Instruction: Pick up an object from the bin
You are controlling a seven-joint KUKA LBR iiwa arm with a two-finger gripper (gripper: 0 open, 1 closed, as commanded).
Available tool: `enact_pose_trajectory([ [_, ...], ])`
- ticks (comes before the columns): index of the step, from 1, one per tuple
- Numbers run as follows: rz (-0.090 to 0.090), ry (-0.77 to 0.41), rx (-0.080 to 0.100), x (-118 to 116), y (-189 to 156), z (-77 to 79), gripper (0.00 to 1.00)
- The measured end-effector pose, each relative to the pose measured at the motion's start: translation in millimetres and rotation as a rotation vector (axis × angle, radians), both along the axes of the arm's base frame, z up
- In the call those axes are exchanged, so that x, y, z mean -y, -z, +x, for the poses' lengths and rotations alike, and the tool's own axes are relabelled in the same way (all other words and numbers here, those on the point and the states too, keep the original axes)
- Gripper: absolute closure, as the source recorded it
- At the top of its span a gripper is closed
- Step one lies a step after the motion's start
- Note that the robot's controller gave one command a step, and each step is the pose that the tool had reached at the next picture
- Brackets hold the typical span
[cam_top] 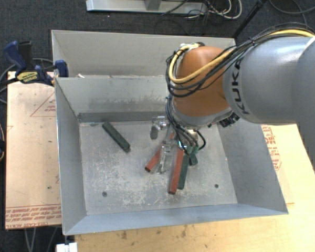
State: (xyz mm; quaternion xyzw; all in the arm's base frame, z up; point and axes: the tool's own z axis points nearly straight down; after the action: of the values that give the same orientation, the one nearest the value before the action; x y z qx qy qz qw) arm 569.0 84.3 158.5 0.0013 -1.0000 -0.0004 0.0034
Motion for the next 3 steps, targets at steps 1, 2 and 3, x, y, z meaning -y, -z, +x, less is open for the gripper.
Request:
enact_pose_trajectory([
  [1,0.001,-0.349,0.006,34.2,89.7,28.1,0.0],
  [2,0.002,-0.346,0.008,33.6,89.3,28.7,0.0],
  [3,0.002,-0.343,0.009,33.1,89.0,29.2,0.0],
])
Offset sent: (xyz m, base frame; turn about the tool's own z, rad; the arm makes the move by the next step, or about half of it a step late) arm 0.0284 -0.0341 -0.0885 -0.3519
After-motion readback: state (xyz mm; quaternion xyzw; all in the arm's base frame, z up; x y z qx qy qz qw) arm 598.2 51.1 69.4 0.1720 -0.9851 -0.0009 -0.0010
